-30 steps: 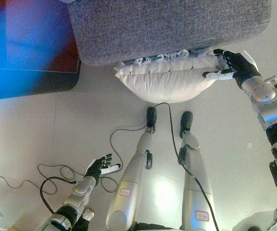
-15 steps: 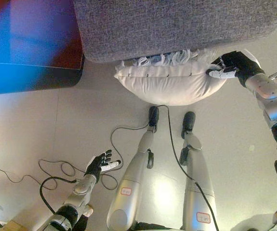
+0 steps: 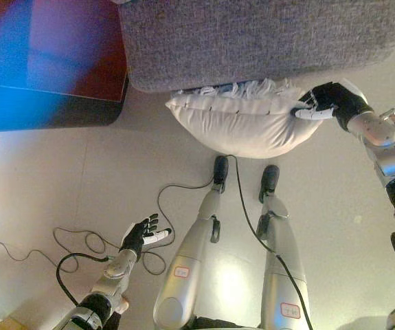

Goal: Pick up the pillow and put it on the sofa.

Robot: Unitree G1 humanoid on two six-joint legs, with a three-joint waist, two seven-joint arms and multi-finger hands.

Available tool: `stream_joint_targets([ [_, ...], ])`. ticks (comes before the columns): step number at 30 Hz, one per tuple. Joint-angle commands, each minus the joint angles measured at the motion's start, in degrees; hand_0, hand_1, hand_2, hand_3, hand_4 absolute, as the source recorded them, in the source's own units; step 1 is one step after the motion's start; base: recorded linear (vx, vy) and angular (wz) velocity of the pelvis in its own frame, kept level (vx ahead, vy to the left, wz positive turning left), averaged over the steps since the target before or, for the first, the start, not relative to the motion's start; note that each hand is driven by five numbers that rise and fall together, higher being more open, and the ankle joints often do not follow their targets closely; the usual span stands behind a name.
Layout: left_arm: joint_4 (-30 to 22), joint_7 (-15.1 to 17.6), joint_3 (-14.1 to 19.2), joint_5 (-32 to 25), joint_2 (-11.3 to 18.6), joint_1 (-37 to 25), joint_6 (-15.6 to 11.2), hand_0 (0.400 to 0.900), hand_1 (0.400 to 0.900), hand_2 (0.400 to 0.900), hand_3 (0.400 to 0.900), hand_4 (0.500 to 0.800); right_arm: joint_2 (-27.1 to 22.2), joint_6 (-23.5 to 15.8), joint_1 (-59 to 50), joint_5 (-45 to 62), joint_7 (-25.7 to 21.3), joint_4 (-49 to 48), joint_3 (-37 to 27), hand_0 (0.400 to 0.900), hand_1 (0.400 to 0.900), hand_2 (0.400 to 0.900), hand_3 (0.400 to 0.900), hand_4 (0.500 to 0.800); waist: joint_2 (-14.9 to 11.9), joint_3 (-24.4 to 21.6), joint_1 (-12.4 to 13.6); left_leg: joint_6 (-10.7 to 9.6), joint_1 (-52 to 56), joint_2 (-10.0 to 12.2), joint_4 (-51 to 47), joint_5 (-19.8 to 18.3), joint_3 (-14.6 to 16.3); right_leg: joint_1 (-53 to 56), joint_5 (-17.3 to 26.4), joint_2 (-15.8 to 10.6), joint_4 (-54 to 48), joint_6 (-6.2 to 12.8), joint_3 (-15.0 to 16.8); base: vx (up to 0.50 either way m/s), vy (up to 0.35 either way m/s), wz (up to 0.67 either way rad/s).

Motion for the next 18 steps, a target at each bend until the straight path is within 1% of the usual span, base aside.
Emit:
stream_joint_targets([
  [1, 1.2, 0.62, 1.98, 0.2, 1.28, 8.07, -0.43, 0.9, 0.9, 0.9, 0.9, 0.8, -5.28, -6.02, -1.22, 5.18, 2.27, -6.4, -2.52, 0.4, 0.4, 0.4, 0.4, 0.5, 1.59, 0.62, -2.3, -1.81, 4.14, -2.21, 0.34, -3.7, -1.62, 7.73, 3.18, 2.27, -8.54, 2.04, -2.78, 0.0, -0.02, -0.05],
  [5, 2.54, -0.17, 2.74, 1.24, 1.47, 7.74, -0.47, 0.9, 0.9, 0.9, 0.9, 0.8, -4.81, -6.45, 1.62, 6.17, 5.33, -7.13, -3.22, 0.4, 0.4, 0.4, 0.4, 0.5, -0.48, 0.62, -2.75, -1.82, 9.23, -1.66, -0.63, -4.23, -1.69, 13.09, 3.56, 1.86, -10.38, 2.21, -3.77, 0.0, -0.032, -0.03],
  [9, 3.77, -1.6, 3.4, 2.64, 1.79, 7.2, 1.09, 0.9, 0.9, 0.9, 0.9, 0.8, -4.09, -7.22, 5.39, 7.38, 7.86, -8.36, -4.68, 0.4, 0.4, 0.4, 0.4, 0.5, -2.7, 0.62, -3.09, -1.89, 14.84, -1.04, -1.18, -5.11, -1.7, 18.86, 3.24, 1.66, -11.1, 2.32, -4.67, 0.03, -0.058, 0.05],
  [13, 5.9, -3.68, 3.74, 3.78, 2.05, 6.72, 1.47, 0.9, 0.9, 0.9, 0.9, 0.8, -3.83, -7.71, 7.28, 8.58, 8.54, -10.28, -5.77, 0.4, 0.4, 0.4, 0.4, 0.5, -4.58, 0.61, -3.55, -1.89, 19.58, -0.52, -1.38, -6.19, -1.69, 23.72, 3.24, 1.56, -12.09, 2.46, -4.93, 0.03, -0.048, 0.07],
  [15, 7.3, -4.0, 4.01, 4.87, 2.14, 6.58, 1.62, 0.9, 0.9, 0.9, 0.9, 0.8, -3.68, -7.95, 8.43, 8.64, 9.13, -11.27, -6.84, 0.4, 0.4, 0.4, 0.4, 0.5, -5.48, 0.61, -3.81, -1.82, 22.44, -0.37, -1.45, -7.02, -1.58, 26.59, 3.05, 1.45, -12.57, 2.63, -4.89, 0.07, -0.034, 0.05],
  [18, 9.23, -4.49, 4.09, 6.32, 2.14, 6.25, 2.39, 0.9, 0.9, 0.9, 0.9, 0.8, -3.19, -7.9, 8.92, 8.8, 9.54, -12.32, -7.2, 0.4, 0.4, 0.4, 0.4, 0.5, -6.61, -0.94, -3.84, -1.77, 24.39, -0.14, -1.6, -7.84, -1.33, 28.89, 2.81, 1.32, -13.31, 2.83, -5.03, 0.07, -0.019, 0.02],
])
